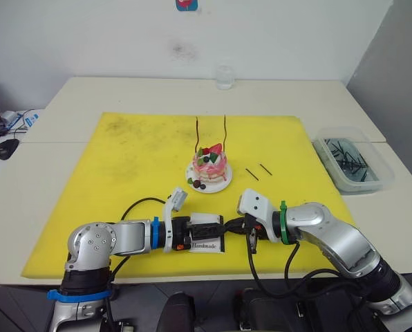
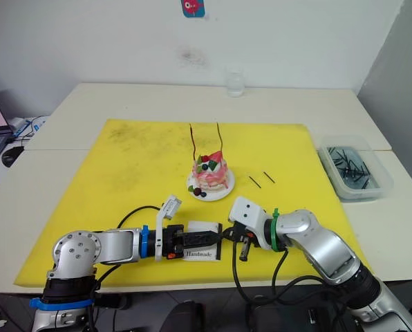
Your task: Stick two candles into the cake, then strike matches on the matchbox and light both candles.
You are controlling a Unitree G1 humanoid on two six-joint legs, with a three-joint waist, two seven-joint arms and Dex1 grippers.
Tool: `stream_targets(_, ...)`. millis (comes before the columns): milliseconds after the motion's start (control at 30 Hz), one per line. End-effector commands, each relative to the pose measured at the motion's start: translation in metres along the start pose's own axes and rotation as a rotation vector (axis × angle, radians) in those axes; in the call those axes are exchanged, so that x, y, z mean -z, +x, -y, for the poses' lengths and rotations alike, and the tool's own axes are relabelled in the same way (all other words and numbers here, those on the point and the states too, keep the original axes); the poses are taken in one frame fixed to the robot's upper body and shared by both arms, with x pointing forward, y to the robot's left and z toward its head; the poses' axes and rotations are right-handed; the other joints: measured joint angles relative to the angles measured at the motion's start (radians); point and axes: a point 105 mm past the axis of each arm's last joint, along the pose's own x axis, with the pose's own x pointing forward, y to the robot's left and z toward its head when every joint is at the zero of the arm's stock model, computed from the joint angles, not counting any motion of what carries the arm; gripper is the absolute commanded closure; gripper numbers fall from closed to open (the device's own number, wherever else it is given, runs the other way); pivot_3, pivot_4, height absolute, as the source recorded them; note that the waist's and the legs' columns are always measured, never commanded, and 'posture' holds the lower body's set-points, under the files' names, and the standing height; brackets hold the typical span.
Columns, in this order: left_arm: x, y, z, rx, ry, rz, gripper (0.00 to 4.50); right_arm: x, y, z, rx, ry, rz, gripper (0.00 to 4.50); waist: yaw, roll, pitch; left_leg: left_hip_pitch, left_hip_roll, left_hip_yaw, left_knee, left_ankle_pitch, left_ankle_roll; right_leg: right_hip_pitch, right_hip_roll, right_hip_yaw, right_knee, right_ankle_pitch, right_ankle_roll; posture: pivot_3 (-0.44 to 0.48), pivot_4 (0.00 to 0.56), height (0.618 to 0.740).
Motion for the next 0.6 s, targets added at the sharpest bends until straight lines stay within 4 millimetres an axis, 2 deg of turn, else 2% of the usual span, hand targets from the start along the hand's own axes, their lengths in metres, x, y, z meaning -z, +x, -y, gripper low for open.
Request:
stream_targets(33, 0.0083, -0.009, -0.0226, -0.12, -0.043, -0.038, 0.6, -0.009, -0.0005, -0.0008, 0.002, -0.034, 0.028, 4.5, 0.0, 0.0, 0.0, 0.0, 0.0, 0.0, 0.0, 0.0, 0.0, 0.0, 0.0, 0.0, 0.0, 0.0, 0.0, 0.0, 0.15, 0.729)
stream_targets(200, 0.0106, -0.0094, -0.0247, -0.133, -0.043, -0.05, 0.6, -0.0086, 0.0005, -0.0025, -0.001, -0.032, 0.027, 4.5, 0.0, 0.0, 0.0, 0.001, 0.0, 0.0, -0.001, 0.0, 0.0, 0.0, 0.0, 0.0, 0.0, 0.001, 0.0, 0.0, 0.15, 0.729)
stream_targets(267, 0.0119, -0.0091, -0.0253, -0.137, -0.04, -0.054, 0.99, -0.0089, 0.0011, -0.0036, -0.004, -0.032, 0.027, 4.5, 0.0, 0.0, 0.0, 0.001, 0.0, 0.0, -0.002, 0.0, 0.0, -0.001, 0.0, 0.0, 0.0, 0.0, -0.001, 0.0, 0.15, 0.729)
stream_targets(367, 0.0151, -0.0087, -0.0253, -0.141, -0.033, -0.072, 1.81, -0.0097, 0.0019, -0.0047, -0.008, -0.032, 0.029, 4.5, 0.0, 0.0, 0.0, 0.001, 0.0, 0.001, -0.003, 0.0, 0.0, -0.001, 0.0, 0.0, -0.001, 0.0, -0.001, 0.0, 0.15, 0.729)
stream_targets(600, 0.0167, -0.0084, -0.0299, -0.168, -0.02, -0.079, 4.11, -0.0116, 0.0032, -0.0035, -0.008, -0.033, 0.034, 4.5, -0.001, 0.0, 0.0, 0.001, 0.0, 0.001, -0.007, 0.0, 0.0, -0.002, 0.0, 0.001, -0.002, -0.001, -0.003, 0.0, 0.15, 0.729)
